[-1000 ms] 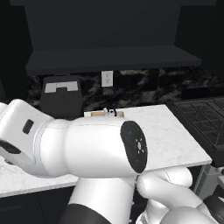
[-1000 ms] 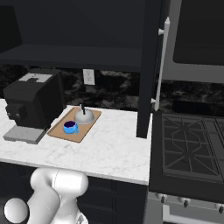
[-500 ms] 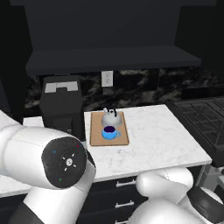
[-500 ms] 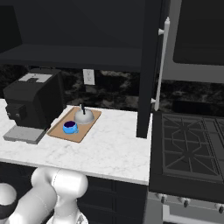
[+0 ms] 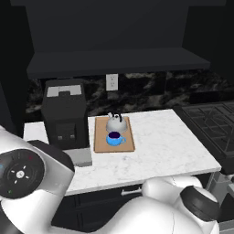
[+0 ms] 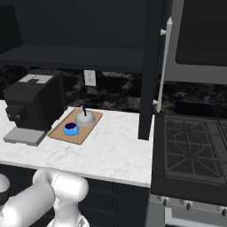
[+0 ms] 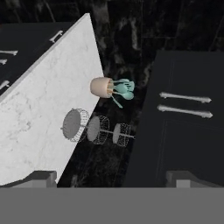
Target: Pick the kettle from the counter and place it on the tray. Then pick the mug from the cabinet and place it on the tray. Then close the cabinet doors.
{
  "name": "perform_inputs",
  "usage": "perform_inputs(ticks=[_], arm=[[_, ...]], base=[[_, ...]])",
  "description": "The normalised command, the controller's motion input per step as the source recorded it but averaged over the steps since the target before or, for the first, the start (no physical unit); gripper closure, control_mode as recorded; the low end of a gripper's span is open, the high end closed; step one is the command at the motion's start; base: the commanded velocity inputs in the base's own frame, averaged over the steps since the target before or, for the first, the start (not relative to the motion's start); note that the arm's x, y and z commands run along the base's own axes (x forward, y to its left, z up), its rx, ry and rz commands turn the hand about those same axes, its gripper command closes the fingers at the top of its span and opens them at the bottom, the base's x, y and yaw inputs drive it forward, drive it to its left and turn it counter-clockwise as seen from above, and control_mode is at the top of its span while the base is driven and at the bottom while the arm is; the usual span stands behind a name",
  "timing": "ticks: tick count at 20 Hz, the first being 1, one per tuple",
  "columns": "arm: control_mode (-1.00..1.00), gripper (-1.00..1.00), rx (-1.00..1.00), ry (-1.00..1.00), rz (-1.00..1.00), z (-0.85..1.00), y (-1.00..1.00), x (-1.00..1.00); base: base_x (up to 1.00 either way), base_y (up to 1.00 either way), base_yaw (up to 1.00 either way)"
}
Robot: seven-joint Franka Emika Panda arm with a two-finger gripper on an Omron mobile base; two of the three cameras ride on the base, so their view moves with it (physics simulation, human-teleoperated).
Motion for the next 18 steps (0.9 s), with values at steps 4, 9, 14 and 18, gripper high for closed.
perform_inputs(ticks=[4,9,14,18], arm=[[-1.00,-1.00,0.01,0.04,-0.11,-0.06,0.12,0.47],[-1.00,-1.00,0.00,0.04,-0.08,0.00,0.03,0.30],[-1.00,-1.00,0.00,0.00,-0.11,0.00,-0.02,0.01],[-1.00,-1.00,0.00,0.00,-0.15,0.00,-0.07,0.00]], base=[[0.00,0.00,0.00],[0.00,0.00,0.00],[0.00,0.00,0.00],[0.00,0.00,0.00]])
